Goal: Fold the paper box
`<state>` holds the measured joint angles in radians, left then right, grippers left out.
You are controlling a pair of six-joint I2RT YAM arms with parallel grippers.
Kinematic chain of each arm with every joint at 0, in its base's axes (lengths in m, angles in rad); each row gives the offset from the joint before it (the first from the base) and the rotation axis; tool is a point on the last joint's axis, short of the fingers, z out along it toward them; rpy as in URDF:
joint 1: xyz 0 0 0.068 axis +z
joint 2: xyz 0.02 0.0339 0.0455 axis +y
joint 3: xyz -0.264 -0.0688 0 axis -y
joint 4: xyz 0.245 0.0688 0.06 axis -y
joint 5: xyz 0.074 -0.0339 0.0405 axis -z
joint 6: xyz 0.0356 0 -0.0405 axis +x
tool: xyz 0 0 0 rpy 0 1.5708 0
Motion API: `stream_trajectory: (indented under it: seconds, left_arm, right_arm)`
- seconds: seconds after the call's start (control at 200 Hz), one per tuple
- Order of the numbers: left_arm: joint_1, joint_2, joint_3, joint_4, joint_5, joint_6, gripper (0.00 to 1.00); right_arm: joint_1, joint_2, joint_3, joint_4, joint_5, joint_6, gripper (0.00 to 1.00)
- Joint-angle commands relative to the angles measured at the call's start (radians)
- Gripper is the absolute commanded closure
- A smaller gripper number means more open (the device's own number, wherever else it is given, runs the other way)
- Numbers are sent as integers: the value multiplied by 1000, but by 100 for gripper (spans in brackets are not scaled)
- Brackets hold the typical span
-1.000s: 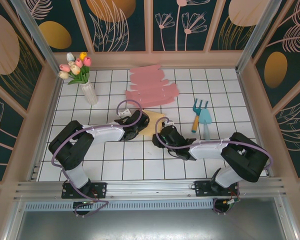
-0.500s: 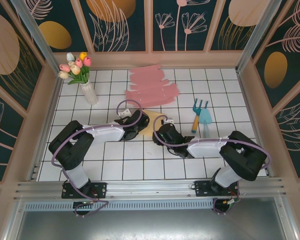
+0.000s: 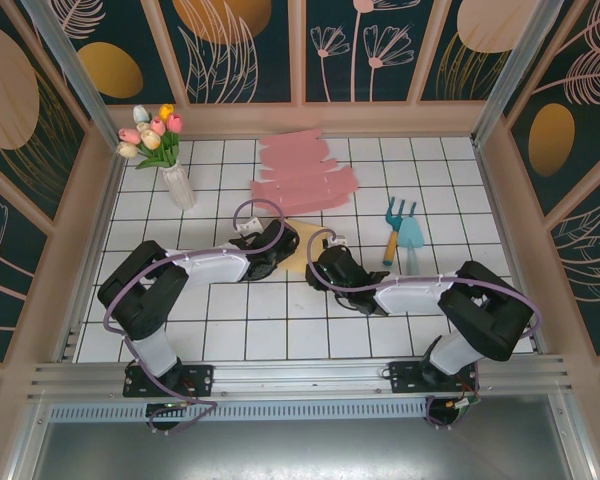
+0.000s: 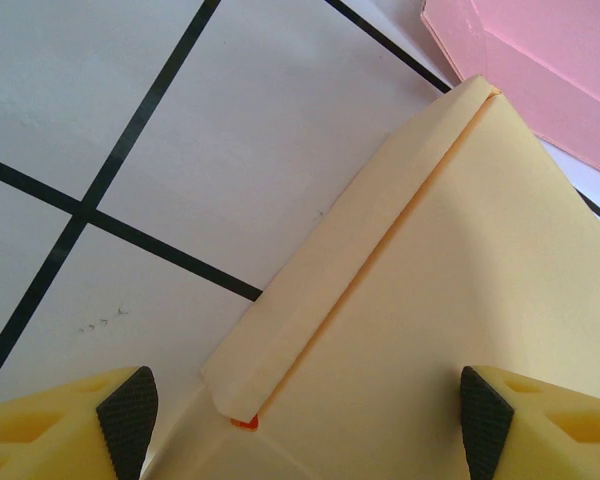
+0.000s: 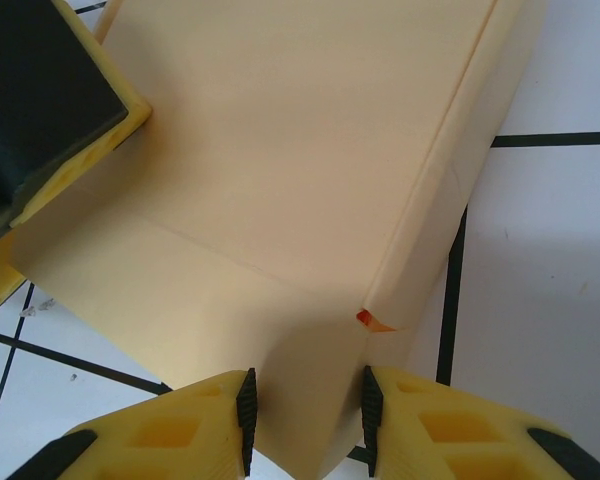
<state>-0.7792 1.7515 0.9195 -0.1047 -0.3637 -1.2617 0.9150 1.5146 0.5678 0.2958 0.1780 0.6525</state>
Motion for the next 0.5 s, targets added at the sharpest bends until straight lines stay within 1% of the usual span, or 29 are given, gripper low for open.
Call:
stream_trajectory:
  seconds: [0.0,0.355,0.495]
  left_arm:
    - [-1,84,-31,-155,61,25,22]
    - [-2,87,-28,-155,58,25,22]
    - [-2,93,-29,-152,61,25,22]
  right_arm:
    - [5,-16,18,71,-97,-4,64]
    - [5,-44,10,88,-138,13,64]
    - [6,-49,9,74,-112,6,64]
